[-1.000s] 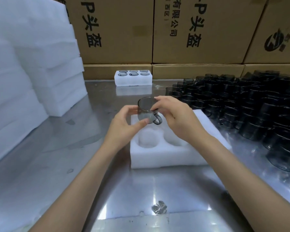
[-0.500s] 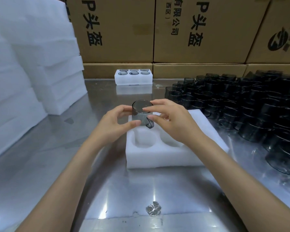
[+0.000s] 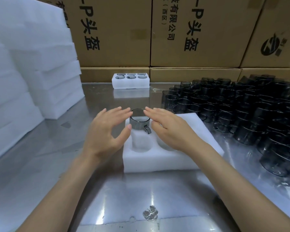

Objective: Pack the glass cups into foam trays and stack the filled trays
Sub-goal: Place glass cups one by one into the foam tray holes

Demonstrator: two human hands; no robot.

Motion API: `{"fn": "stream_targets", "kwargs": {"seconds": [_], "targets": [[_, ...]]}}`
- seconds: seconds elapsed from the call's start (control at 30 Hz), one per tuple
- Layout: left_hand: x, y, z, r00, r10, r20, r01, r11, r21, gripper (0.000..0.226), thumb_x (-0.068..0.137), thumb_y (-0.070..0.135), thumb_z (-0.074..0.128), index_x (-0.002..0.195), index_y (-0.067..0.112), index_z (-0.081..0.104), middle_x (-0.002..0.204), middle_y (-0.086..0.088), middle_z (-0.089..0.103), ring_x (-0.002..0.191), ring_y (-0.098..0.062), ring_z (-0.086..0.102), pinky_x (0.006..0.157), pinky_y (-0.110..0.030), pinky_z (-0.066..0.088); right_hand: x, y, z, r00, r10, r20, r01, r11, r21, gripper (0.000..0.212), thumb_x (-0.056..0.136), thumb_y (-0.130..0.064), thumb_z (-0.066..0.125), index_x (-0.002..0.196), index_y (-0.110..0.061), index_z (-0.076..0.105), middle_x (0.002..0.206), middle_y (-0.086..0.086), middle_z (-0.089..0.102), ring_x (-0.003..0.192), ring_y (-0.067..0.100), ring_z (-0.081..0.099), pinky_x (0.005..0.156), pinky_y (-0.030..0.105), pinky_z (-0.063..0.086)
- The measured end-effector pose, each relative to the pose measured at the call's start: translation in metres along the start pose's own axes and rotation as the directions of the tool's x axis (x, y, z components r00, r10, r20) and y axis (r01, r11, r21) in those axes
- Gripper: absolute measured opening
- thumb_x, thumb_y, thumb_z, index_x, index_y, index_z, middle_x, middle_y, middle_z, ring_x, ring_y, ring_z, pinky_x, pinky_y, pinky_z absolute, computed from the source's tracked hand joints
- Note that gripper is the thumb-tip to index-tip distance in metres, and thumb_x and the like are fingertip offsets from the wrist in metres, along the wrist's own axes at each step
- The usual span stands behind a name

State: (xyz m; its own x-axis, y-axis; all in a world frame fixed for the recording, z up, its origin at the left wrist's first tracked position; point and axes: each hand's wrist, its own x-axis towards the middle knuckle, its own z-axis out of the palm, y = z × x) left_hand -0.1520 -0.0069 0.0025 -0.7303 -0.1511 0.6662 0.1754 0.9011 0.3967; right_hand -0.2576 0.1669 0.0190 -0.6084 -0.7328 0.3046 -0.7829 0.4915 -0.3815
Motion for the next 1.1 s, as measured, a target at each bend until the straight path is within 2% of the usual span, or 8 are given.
{"fn": "stream_targets", "kwargs": {"seconds": [0.17, 0.37, 0.47, 0.57, 0.7, 0.77, 0.87, 1.1], "targets": [[-0.001, -0.001, 0.004, 0.996, -0.07, 0.057, 0.065, 0.994, 0.087, 0.058, 0.079, 0.052, 0.035, 0.106, 0.018, 0.074, 0.113, 0.007, 0.069, 0.12, -0.017, 0.056, 0.105, -0.034, 0.03, 0.006, -0.002, 0.002, 0.988, 0.025, 0.155, -0.001, 0.989, -0.149, 0.042, 0.098, -0.025, 0.029, 0.137, -0.03, 0.045, 0.151, -0.02, 0.03, 0.143, 0.005, 0.015, 0.105, 0.037, 0.03], [-0.004, -0.003, 0.009, 0.999, -0.034, 0.018, 0.033, 0.998, 0.058, 0.051, 0.085, 0.047, 0.037, 0.103, 0.017, 0.075, 0.112, 0.003, 0.069, 0.108, -0.02, 0.06, 0.096, -0.032, 0.04, 0.006, 0.001, 0.004, 0.987, 0.035, 0.159, -0.017, 0.993, -0.113, 0.038, 0.099, -0.032, 0.029, 0.132, -0.032, 0.05, 0.149, -0.022, 0.032, 0.142, 0.005, 0.016, 0.105, 0.037, 0.03], [-0.006, -0.007, 0.012, 0.998, -0.065, 0.014, 0.066, 0.997, -0.028, 0.052, 0.087, 0.049, 0.033, 0.108, 0.021, 0.072, 0.115, 0.012, 0.063, 0.109, -0.011, 0.055, 0.096, -0.027, 0.037, 0.008, 0.005, -0.003, 0.995, 0.04, -0.087, -0.034, 0.997, 0.072, 0.037, 0.098, -0.036, 0.037, 0.109, -0.018, 0.067, 0.126, -0.01, 0.061, 0.127, 0.011, 0.043, 0.096, 0.034, 0.041], [-0.004, -0.009, 0.014, 0.995, -0.102, -0.014, 0.099, 0.986, -0.133, 0.053, 0.088, 0.049, 0.032, 0.11, 0.02, 0.07, 0.112, 0.017, 0.06, 0.108, -0.006, 0.054, 0.094, -0.023, 0.036, 0.005, 0.028, -0.028, 0.855, 0.163, -0.492, -0.08, 0.979, 0.185, 0.036, 0.091, -0.033, 0.04, 0.09, -0.017, 0.072, 0.083, -0.013, 0.069, 0.082, 0.014, 0.058, 0.06, 0.027, 0.043], [-0.002, -0.008, 0.015, 0.997, -0.082, -0.003, 0.08, 0.982, -0.171, 0.048, 0.087, 0.047, 0.036, 0.109, 0.02, 0.07, 0.11, 0.016, 0.062, 0.107, -0.001, 0.054, 0.095, -0.025, 0.038, -0.007, 0.091, -0.048, 0.755, 0.494, -0.431, -0.38, 0.865, 0.327, 0.032, 0.096, -0.022, 0.041, 0.118, -0.028, 0.063, 0.103, -0.008, 0.068, 0.064, 0.01, 0.053, 0.056, 0.025, 0.039], [-0.003, -0.005, 0.016, 0.996, -0.089, 0.015, 0.09, 0.982, -0.167, 0.046, 0.084, 0.048, 0.04, 0.106, 0.023, 0.071, 0.111, 0.016, 0.061, 0.107, -0.003, 0.054, 0.094, -0.02, 0.037, -0.01, 0.111, -0.044, 0.775, 0.529, -0.345, -0.439, 0.844, 0.307, 0.036, 0.098, -0.015, 0.041, 0.129, -0.024, 0.056, 0.124, -0.002, 0.06, 0.072, 0.012, 0.056, 0.063, 0.025, 0.042], [-0.004, 0.0, 0.016, 0.996, -0.078, 0.046, 0.084, 0.982, -0.166, 0.041, 0.078, 0.047, 0.044, 0.101, 0.026, 0.072, 0.115, 0.015, 0.06, 0.106, -0.007, 0.053, 0.093, -0.015, 0.035, -0.008, 0.119, -0.038, 0.827, 0.444, -0.344, -0.401, 0.896, 0.19, 0.038, 0.099, -0.01, 0.042, 0.134, -0.022, 0.052, 0.14, -0.001, 0.047, 0.111, 0.019, 0.054, 0.086, 0.028, 0.042], [-0.002, 0.006, 0.014, 0.981, -0.04, 0.191, 0.079, 0.976, -0.201, 0.056, 0.063, 0.041, 0.036, 0.102, 0.019, 0.07, 0.103, 0.014, 0.059, 0.106, -0.011, 0.047, 0.094, -0.009, 0.027, -0.007, 0.121, -0.026, 0.87, 0.355, -0.341, -0.397, 0.916, -0.057, 0.027, 0.095, -0.02, 0.051, 0.12, -0.023, 0.061, 0.125, -0.004, 0.056, 0.115, 0.019, 0.045, 0.078, 0.035, 0.041]]}}
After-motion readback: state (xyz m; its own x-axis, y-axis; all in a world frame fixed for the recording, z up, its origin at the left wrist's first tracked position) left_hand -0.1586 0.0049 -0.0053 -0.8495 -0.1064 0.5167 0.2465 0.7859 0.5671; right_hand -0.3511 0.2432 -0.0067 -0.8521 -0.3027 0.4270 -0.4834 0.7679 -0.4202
